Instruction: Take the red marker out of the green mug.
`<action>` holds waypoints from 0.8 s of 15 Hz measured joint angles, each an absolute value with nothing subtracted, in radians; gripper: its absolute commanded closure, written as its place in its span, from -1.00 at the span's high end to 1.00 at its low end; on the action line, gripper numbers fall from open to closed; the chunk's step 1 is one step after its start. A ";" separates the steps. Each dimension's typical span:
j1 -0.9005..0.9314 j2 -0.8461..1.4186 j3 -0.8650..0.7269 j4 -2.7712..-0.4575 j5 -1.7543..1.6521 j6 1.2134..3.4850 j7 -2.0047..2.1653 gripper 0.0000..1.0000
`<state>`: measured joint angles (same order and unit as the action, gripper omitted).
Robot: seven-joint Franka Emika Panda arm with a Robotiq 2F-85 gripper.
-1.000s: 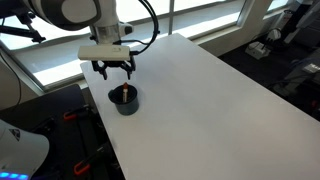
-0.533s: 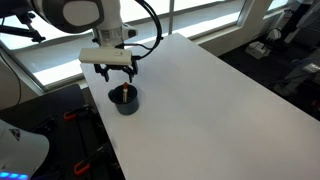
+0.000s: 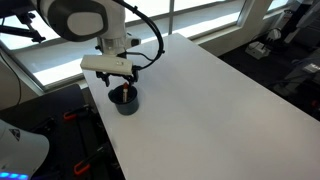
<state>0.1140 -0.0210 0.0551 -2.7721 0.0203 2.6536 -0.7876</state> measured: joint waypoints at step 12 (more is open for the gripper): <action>0.066 0.049 0.055 -2.772 0.021 2.718 -0.863 0.75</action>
<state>0.0658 0.0493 0.0555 -2.7717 0.0208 2.7184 -0.8631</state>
